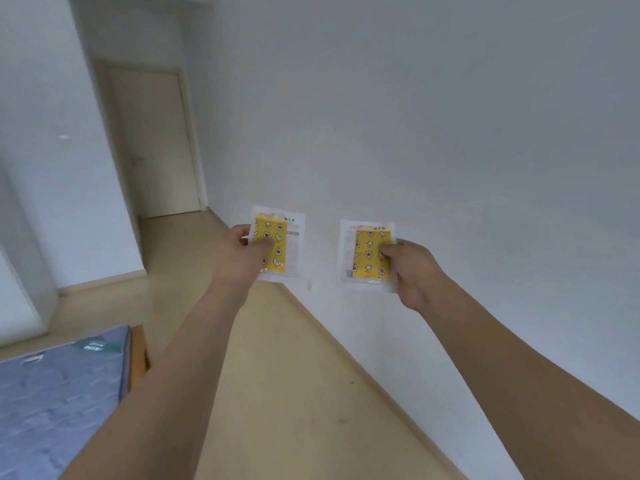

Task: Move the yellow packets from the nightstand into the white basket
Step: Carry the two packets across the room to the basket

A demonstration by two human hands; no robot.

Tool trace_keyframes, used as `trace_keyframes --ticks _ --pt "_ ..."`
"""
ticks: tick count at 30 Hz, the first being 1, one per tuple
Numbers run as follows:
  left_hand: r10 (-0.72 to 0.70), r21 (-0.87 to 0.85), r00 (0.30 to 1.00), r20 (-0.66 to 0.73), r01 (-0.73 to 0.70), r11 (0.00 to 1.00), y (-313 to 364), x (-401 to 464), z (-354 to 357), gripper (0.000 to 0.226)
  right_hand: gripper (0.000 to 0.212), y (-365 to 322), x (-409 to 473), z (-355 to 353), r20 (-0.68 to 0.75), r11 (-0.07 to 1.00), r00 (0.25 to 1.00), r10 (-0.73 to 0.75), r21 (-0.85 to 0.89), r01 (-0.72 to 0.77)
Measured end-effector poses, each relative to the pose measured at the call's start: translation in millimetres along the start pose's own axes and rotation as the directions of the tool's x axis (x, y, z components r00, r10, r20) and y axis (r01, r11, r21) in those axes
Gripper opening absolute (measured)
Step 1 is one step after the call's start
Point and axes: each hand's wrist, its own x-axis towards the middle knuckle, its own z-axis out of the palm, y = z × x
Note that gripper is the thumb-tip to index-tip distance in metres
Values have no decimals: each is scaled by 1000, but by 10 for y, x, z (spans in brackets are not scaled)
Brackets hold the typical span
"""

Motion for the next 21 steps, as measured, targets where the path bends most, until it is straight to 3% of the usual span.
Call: trace_keyframes --ticks 8,15,21 --pt "-33 40 986 -163 40 998 -730 1623 49 11 19 391 1851 1141 194 994 981 19 101 -39" --pt "18 30 952 -305 -9 1000 -879 3205 -64 20 17 395 3422 2136 280 994 960 5 100 -34" --pt "92 192 928 -360 -23 981 -1172 4276 -414 18 17 531 4330 3267 389 997 921 4 64 -31"
